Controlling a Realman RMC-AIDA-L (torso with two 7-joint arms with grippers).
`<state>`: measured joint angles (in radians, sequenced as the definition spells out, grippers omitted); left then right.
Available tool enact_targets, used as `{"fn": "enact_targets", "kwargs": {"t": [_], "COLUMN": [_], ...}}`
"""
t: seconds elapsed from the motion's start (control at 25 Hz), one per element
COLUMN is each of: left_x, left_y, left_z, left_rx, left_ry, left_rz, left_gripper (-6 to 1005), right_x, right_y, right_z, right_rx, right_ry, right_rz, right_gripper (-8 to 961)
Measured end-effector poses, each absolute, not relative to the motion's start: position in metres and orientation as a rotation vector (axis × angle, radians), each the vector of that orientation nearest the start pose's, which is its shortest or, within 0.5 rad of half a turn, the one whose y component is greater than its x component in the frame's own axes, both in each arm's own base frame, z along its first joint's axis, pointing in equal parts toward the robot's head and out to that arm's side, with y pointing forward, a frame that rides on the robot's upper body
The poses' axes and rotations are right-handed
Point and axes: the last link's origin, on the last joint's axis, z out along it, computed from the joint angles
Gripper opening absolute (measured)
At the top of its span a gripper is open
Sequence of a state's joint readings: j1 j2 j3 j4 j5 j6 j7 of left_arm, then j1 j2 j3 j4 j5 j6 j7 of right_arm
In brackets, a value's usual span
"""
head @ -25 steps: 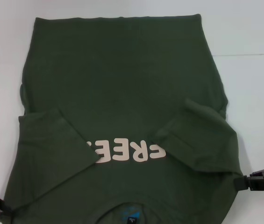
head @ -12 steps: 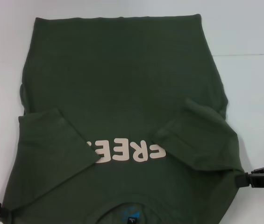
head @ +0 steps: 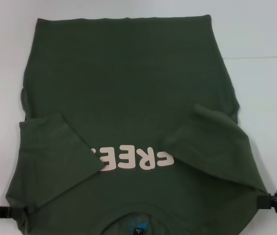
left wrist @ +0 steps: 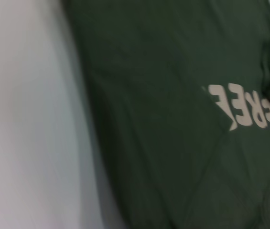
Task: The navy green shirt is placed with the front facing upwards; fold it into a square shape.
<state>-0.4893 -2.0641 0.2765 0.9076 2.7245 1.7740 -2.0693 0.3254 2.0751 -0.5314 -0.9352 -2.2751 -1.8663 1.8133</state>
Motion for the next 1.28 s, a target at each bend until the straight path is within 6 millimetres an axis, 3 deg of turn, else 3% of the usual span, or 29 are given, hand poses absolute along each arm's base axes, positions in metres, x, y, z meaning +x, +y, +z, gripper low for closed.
{"fn": "enact_targets", "kwargs": {"t": [0.32,0.6,0.84,1.28], "left_x": [-0.359,-0.353,-0.356,-0.365], "left_y": [0.258,0.248,0.235,0.203], "left_z": [0.053,0.051,0.05,0.053], "left_rx": [-2.483,-2.605,-2.656,-2.688], "left_ry": [-1.501,-1.223,-1.102,-0.827], "left_rz": [-0.229,-0.39,-0.403,-0.459], "left_gripper": [20,20,20,19], "right_x": [0.337,0.349,0.356,0.372], "right_y": [0.22,0.2,0.185,0.138], "right_z": [0.053,0.048,0.042,0.047], "right_rx": [-2.629,-2.549,-2.505,-2.403], "right_ry": [1.12,0.974,0.958,0.849], "right_rz": [0.732,0.847,0.858,0.838], "right_gripper": [31,31,31,30]}}
